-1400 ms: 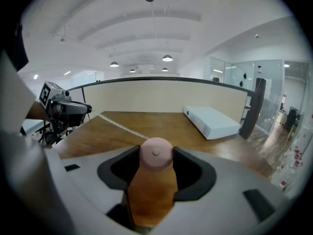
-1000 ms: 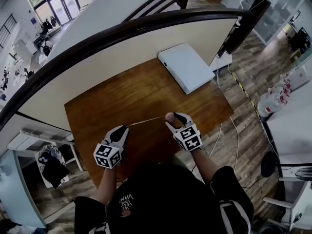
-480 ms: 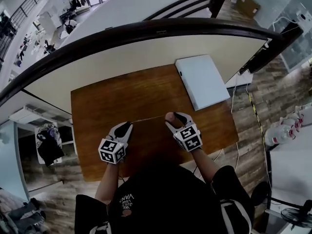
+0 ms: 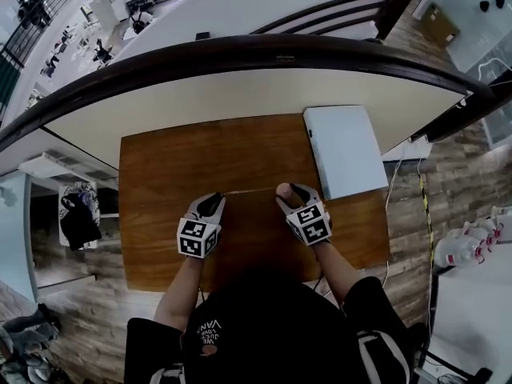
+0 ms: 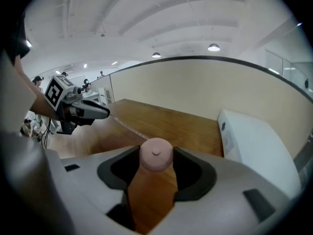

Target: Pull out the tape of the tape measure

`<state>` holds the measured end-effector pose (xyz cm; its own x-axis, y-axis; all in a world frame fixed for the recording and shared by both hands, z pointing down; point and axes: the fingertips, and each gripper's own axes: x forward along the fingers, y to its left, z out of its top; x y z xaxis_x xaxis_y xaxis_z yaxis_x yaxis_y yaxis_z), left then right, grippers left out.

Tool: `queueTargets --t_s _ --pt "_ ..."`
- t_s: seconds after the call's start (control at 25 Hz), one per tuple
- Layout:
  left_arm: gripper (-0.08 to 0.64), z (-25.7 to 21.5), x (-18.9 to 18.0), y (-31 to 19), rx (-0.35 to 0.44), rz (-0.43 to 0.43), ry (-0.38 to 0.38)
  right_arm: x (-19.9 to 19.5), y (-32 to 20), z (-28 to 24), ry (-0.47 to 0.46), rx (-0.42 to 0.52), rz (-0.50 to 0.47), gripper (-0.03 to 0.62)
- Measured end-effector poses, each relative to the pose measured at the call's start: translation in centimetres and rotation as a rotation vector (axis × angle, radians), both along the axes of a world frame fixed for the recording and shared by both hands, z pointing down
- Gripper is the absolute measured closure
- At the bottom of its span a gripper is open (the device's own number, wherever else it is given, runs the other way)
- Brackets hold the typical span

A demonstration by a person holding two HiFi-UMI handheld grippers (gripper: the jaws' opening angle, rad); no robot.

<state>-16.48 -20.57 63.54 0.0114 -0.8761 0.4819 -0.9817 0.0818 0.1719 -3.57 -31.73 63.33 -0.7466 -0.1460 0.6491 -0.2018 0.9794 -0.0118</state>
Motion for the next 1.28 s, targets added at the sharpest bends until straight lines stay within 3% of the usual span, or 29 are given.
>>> queueTargets --t_s 0.24,0.52,0.96,1.28 --pt "0.5 4.7 -0.5 -1.4 -0.198 0.018 -0.051 -0.6 -1.5 4.3 0.065 -0.024 -0.005 0.373" --pt "0.5 7.4 -1.3 -2.3 -0.324 -0.008 -0.125 -0.3 -2.5 6.0 0.137 -0.017 0.009 0.373" --pt "0.5 8.2 -2.1 -2.3 -0.35 -0.013 -0.114 0.6 -3.8 6.7 0.164 -0.017 0.099 0.363" --pt "0.454 6.0 -3.7 -1.4 -0.296 -0.057 -0.093 2.2 -3.6 4.8 0.114 -0.031 0.216 0.359"
